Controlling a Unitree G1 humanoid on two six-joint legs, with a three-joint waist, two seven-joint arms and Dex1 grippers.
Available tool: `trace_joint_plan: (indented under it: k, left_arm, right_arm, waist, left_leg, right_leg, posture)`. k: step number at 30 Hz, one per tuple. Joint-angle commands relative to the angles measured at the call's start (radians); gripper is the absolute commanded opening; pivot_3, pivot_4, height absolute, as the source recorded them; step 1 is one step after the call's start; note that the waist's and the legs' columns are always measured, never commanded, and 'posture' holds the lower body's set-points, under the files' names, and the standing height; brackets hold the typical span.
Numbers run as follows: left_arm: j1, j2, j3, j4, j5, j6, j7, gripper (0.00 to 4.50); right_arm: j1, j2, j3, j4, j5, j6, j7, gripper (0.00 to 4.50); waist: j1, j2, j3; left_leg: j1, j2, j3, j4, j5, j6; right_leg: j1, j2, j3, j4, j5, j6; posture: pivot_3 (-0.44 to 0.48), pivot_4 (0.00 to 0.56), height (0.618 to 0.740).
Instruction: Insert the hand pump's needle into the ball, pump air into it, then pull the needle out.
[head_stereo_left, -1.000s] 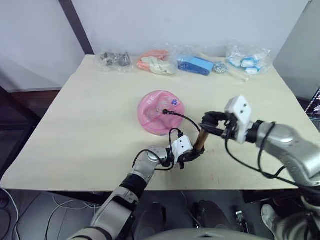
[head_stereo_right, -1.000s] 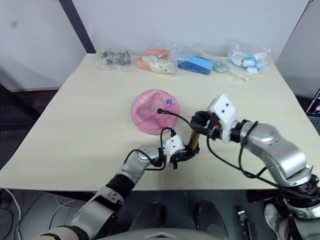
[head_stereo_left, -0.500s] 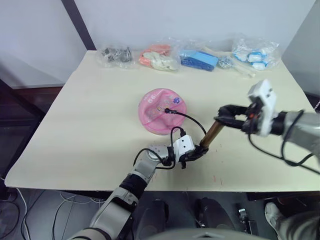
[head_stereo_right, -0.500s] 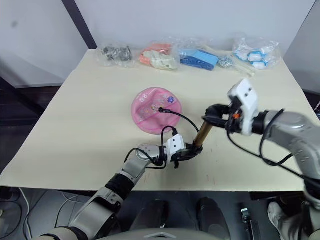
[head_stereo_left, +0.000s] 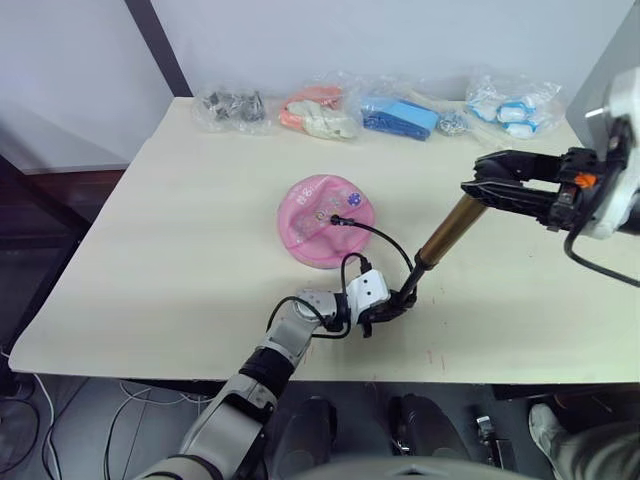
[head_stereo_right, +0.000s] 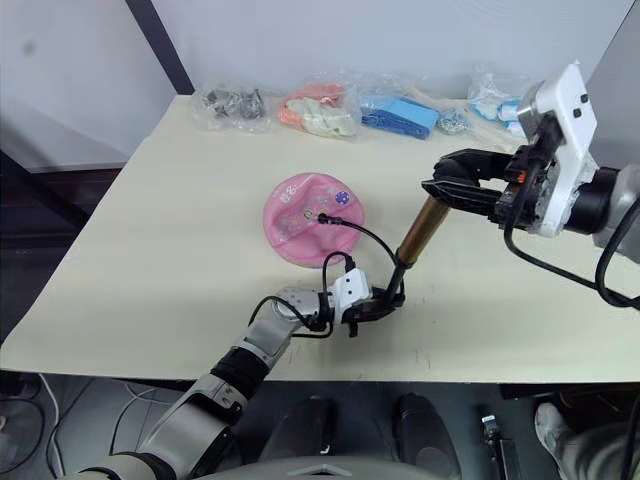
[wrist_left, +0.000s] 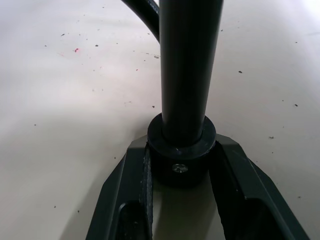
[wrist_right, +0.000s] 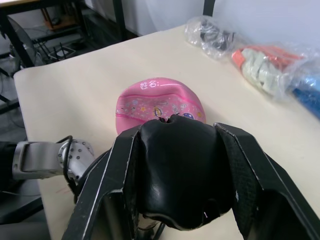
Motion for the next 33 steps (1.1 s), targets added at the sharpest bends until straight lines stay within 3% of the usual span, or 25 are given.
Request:
trace_joint_plan:
  k: [1, 5, 10, 15, 21, 27, 33]
  left_arm:
    - [0.027, 0.021, -0.011, 0.065, 0.029, 0.022, 0.003, 1.09]
    - [0.026, 0.02, -0.009, 0.068, 0.027, 0.02, 0.006, 1.09]
    - [0.041, 0.026, -0.01, 0.045, 0.023, 0.028, 0.009, 1.09]
    - [0.05, 0.028, -0.009, 0.026, 0.02, 0.041, 0.009, 1.09]
    - [0.06, 0.031, -0.002, 0.035, 0.013, 0.047, 0.003, 1.09]
    - [0.062, 0.02, -0.006, 0.105, 0.014, 0.016, 0.009, 1.09]
    - [0.067, 0.025, -0.012, 0.152, 0.018, -0.012, 0.003, 1.09]
  right_arm:
    - [0.115, 0.037, 0.152, -0.039, -0.125, -0.053, 0.01, 1.68]
    - [0.215, 0.103, 0.31, -0.018, -0.283, -0.152, 0.021, 1.68]
    - [0.335, 0.255, 0.553, 0.131, -0.522, -0.287, 0.021, 1.68]
    - [0.354, 0.311, 0.67, 0.237, -0.698, -0.352, 0.036, 1.68]
    - [0.275, 0.283, 0.594, 0.153, -0.691, -0.311, 0.088, 1.68]
    - [0.038, 0.267, 0.415, 0.082, -0.528, -0.168, 0.136, 1.68]
    - [-0.228, 0.213, 0.29, 0.107, -0.406, -0.032, 0.177, 1.68]
  waist:
    - [-0.001, -0.004, -0.003]
    - [-0.004, -0.005, -0.005]
    - [-0.006, -0.015, -0.016]
    - [-0.011, -0.017, -0.022]
    - [-0.013, -0.015, -0.024]
    - [-0.009, -0.007, -0.015]
    - [-0.004, 0.004, -0.006]
  left_leg:
    - [0.001, 0.0, 0.0, 0.0, 0.0, 0.0]
    - [0.005, 0.001, 0.0, 0.002, 0.0, 0.0]
    - [0.011, 0.005, -0.003, 0.002, 0.0, 0.0]
    - [0.024, 0.005, -0.004, -0.004, 0.0, 0.0]
    - [0.024, 0.006, -0.006, -0.004, 0.0, 0.0]
    - [0.02, 0.005, -0.006, -0.004, 0.0, 0.0]
    - [0.002, 0.001, -0.005, -0.002, 0.0, 0.0]
  right_leg:
    - [0.001, 0.001, 0.0, 0.0, 0.0, 0.0]
    - [0.005, 0.001, -0.001, 0.0, -0.002, 0.004]
    - [0.01, 0.004, -0.002, 0.0, -0.004, 0.002]
    - [0.019, 0.004, 0.001, 0.0, -0.006, -0.002]
    - [0.019, 0.005, -0.001, 0.0, -0.007, -0.003]
    - [0.016, 0.003, -0.001, 0.0, -0.005, 0.0]
    - [0.0, 0.0, 0.0, 0.001, -0.001, -0.003]
  posture:
    - [0.0, 0.15, 0.74]
    - [0.0, 0.15, 0.74]
    - [0.0, 0.15, 0.74]
    - [0.0, 0.15, 0.74]
    - [0.0, 0.15, 0.74]
    - [0.0, 0.15, 0.74]
    - [0.0, 0.15, 0.74]
